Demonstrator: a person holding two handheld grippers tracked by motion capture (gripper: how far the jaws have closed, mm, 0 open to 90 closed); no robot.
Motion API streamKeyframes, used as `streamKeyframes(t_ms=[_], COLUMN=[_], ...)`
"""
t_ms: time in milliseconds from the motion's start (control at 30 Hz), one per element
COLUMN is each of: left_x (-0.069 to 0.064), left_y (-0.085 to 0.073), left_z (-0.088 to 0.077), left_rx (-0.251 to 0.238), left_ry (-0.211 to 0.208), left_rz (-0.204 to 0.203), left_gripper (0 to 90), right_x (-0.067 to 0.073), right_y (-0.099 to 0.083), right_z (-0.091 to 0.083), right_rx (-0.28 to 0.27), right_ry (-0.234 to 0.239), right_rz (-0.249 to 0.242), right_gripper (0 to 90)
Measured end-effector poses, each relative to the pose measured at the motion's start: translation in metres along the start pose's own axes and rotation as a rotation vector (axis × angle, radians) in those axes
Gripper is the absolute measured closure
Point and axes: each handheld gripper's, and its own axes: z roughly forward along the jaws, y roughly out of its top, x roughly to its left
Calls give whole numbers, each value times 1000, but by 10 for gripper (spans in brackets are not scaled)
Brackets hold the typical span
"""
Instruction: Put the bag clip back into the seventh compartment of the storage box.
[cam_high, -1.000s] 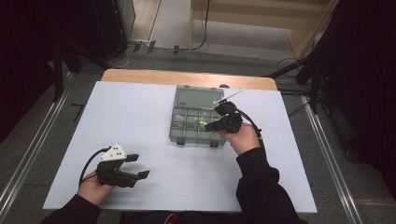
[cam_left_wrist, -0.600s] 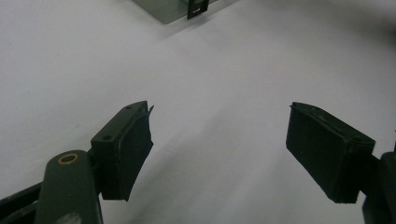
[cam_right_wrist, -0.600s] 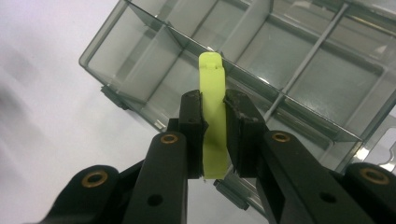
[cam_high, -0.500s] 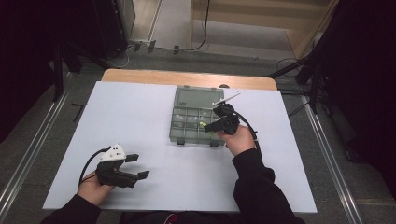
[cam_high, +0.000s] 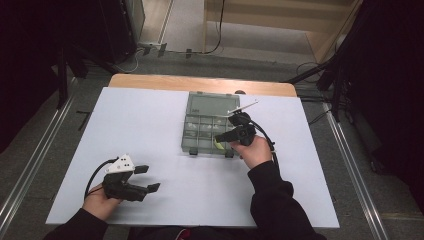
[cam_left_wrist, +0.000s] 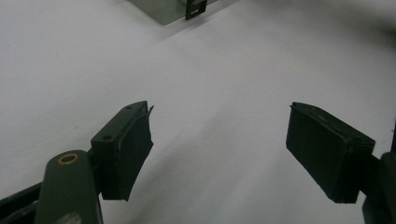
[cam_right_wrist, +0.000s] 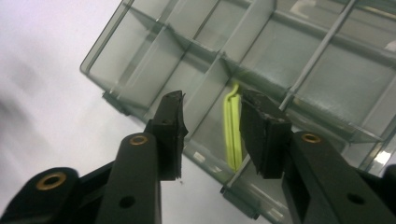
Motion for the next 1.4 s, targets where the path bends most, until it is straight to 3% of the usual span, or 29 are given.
streamKeyframes(t_ms=[67, 367, 500, 700, 900, 1033, 1400], left_x=[0, 0, 0, 1, 1, 0, 0], left_y=[0, 0, 0, 0, 0, 0, 0], left_z=[0, -1, -1, 0, -1, -1, -1], left_rx=[-2, -4, -1, -1, -1, -2, 0], left_ry=[-3, -4, -5, -9, -6, -5, -2], left_rz=[0, 3, 5, 1, 5, 7, 7], left_gripper=[217, 217, 217, 217, 217, 217, 217], right_x=[1, 6, 9, 14, 18, 19, 15], right_y=[-2, -13, -21, -30, -39, -46, -63], right_z=[-1, -14, -18, -16, -21, -24, -28], right_rx=[-7, -44, -77, -59, -83, -99, -116], right_ry=[5, 53, 67, 91, 115, 119, 129], right_rz=[-25, -118, -154, -191, -270, -296, -310], right_gripper=[515, 398, 382, 355, 315, 293, 253])
